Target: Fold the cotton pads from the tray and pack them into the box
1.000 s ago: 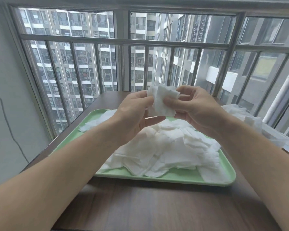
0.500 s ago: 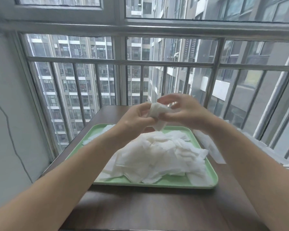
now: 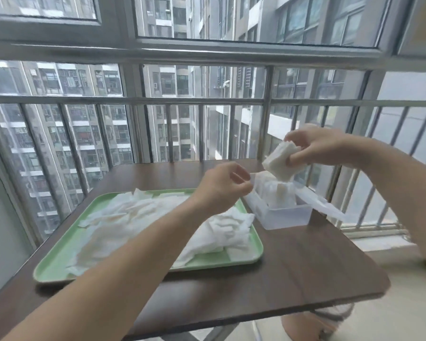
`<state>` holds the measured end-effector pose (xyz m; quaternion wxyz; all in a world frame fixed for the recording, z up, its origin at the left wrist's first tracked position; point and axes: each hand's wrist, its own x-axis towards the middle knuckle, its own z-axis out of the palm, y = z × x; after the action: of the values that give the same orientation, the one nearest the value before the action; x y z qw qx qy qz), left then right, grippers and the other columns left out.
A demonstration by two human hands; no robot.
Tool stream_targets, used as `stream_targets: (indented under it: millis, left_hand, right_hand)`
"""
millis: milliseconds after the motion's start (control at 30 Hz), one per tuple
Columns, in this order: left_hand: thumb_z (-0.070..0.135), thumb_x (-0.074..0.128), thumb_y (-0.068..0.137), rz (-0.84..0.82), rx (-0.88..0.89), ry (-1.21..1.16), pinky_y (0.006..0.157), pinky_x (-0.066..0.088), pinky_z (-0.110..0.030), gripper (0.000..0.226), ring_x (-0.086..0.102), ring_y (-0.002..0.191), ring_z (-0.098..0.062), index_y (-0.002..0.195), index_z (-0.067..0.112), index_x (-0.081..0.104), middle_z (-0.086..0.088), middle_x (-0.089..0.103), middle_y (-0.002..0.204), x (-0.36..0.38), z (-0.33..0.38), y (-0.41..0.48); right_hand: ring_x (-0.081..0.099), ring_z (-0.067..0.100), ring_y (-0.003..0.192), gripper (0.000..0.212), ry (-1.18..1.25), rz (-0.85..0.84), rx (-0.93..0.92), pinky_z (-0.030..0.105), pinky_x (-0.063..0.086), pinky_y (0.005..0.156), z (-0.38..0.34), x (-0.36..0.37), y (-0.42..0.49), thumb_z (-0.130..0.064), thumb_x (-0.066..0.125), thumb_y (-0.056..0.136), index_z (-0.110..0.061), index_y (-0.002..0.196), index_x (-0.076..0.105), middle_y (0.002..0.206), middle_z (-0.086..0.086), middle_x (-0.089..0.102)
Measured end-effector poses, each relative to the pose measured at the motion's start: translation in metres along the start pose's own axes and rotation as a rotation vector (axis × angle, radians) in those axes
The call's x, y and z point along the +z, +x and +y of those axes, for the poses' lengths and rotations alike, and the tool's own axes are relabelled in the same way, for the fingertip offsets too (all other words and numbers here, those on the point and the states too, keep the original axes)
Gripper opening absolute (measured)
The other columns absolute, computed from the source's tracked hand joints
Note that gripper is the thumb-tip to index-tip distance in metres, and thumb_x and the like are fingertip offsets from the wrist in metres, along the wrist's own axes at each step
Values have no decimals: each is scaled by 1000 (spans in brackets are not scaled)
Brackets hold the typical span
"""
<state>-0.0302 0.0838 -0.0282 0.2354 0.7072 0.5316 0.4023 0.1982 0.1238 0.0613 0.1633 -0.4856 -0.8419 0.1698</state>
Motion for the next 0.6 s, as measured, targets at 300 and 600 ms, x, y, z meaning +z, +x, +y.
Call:
stream_targets:
  millis: [300,600]
  left_hand:
    - [33,71,85,47,-40,258,90,53,-37,23,60,102,-15,105,25,68,6,62,110,55,2,17]
    - [32,78,79,47,-64,206,88,55,-36,19,62,94,-11,94,28,68,18,58,90,58,-4,19]
  right_hand:
    - [69,13,97,25,9,-21,84,30,54,87,62,21,-5,-20,79,83,-23,106,71,103,-5,73]
    - [52,18,103,34,-555,12,-2,27,39,83,61,56,20,-27,73,89,-24,123,69,101,-7,47]
